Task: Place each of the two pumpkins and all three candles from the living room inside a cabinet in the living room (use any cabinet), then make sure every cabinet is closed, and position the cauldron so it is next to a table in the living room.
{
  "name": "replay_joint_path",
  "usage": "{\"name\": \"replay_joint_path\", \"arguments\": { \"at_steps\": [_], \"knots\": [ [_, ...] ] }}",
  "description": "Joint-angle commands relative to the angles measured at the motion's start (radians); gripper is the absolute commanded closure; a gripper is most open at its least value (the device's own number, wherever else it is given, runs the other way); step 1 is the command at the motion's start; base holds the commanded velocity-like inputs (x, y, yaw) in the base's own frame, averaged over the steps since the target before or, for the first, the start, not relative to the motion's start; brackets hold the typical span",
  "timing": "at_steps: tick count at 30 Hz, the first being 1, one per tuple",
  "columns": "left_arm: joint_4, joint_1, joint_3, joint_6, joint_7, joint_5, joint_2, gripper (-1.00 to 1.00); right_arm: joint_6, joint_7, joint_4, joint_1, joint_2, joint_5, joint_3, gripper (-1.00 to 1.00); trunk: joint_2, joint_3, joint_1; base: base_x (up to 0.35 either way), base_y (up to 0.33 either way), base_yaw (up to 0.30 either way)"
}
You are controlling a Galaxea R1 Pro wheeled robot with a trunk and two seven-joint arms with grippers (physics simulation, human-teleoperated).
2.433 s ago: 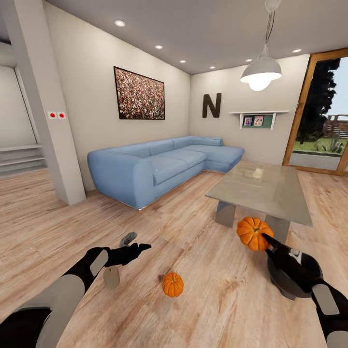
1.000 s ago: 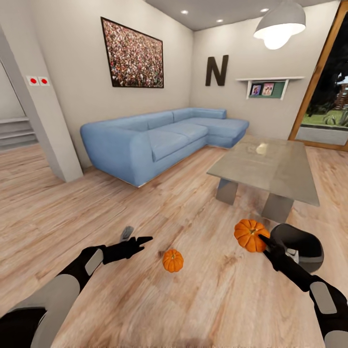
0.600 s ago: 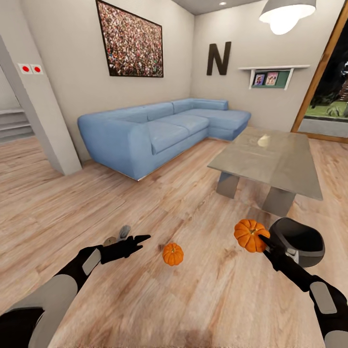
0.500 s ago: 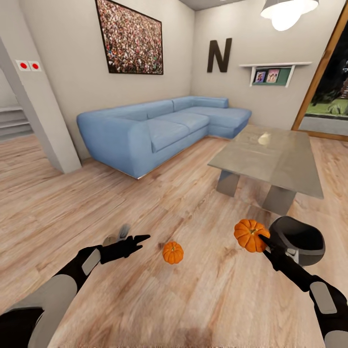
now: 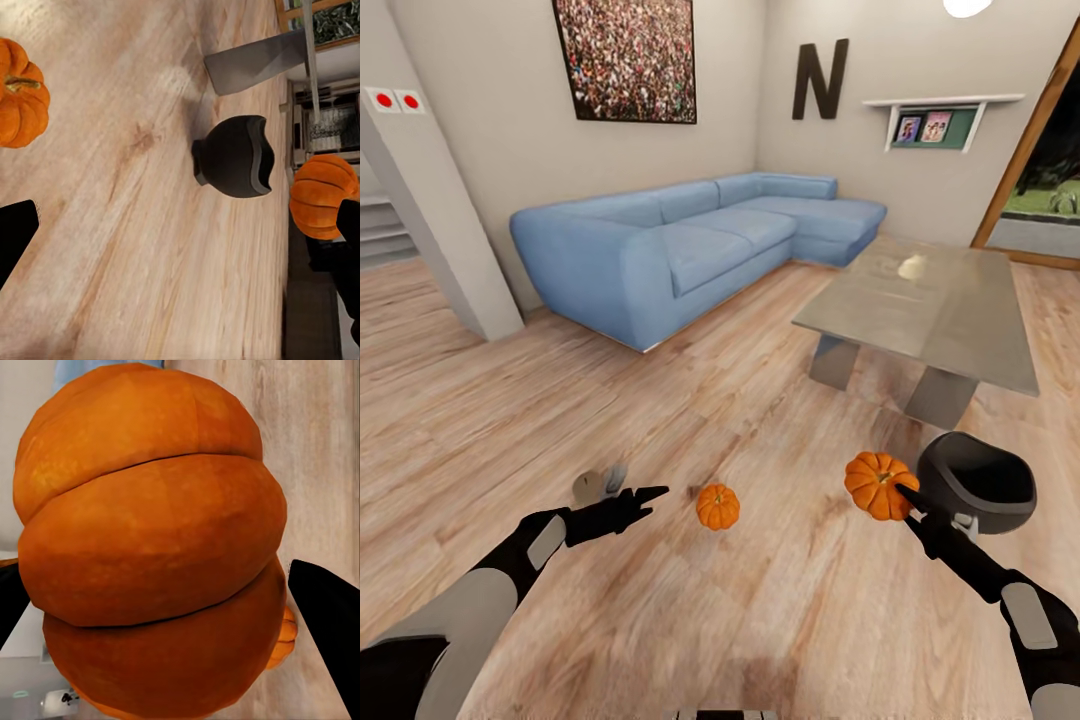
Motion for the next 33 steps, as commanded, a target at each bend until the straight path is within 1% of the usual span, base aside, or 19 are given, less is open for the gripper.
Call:
{"name": "replay_joint_path", "arguments": {
  "at_steps": [1, 8, 11, 16, 17, 19, 20, 25, 33],
  "knots": [
    [0.000, 0.000, 0.003, 0.009, -0.003, 0.002, 0.000, -1.00, 0.008, 0.002, 0.000, -0.001, 0.000, -0.007, -0.003, 1.00, -0.001, -0.005, 0.000, 0.000, 0.000, 0.000],
    [0.000, 0.000, 0.003, 0.020, -0.009, 0.001, 0.001, -1.00, 0.008, 0.003, -0.014, 0.000, 0.001, -0.007, -0.006, 1.00, -0.002, -0.032, 0.003, 0.000, 0.000, 0.000],
    [0.000, 0.000, 0.002, 0.029, -0.020, -0.002, 0.001, -1.00, 0.009, 0.002, -0.057, 0.002, 0.015, -0.006, -0.011, 1.00, -0.003, -0.043, 0.005, 0.000, 0.000, 0.000],
    [0.000, 0.000, 0.000, 0.041, -0.028, -0.006, 0.001, -1.00, 0.011, 0.000, -0.100, 0.022, 0.023, -0.007, -0.014, 1.00, -0.004, -0.063, 0.007, 0.000, 0.000, 0.000],
    [-0.001, 0.000, 0.000, 0.042, -0.036, -0.006, 0.001, -1.00, 0.011, -0.001, -0.102, 0.024, 0.023, -0.007, -0.014, 1.00, -0.004, -0.067, 0.007, 0.000, 0.000, 0.000],
    [0.000, 0.000, -0.003, 0.044, -0.081, -0.008, 0.001, -1.00, 0.011, -0.001, -0.108, 0.027, 0.024, -0.007, -0.014, 1.00, -0.005, -0.074, 0.008, 0.000, 0.000, 0.000],
    [-0.001, 0.000, -0.006, 0.045, -0.118, -0.011, 0.001, -1.00, 0.011, -0.001, -0.110, 0.028, 0.024, -0.007, -0.013, 1.00, -0.005, -0.078, 0.009, 0.000, 0.000, 0.000],
    [-0.001, 0.000, -0.010, 0.046, -0.183, -0.014, 0.001, -1.00, 0.011, -0.001, -0.112, 0.029, 0.025, -0.007, -0.013, 1.00, -0.006, -0.098, 0.011, 0.000, 0.000, 0.000],
    [-0.007, 0.000, -0.011, 0.046, -0.217, -0.013, 0.004, -1.00, 0.011, 0.000, -0.113, 0.030, 0.025, -0.008, -0.013, 1.00, -0.008, -0.129, 0.015, 0.000, 0.000, 0.000]
  ]
}}
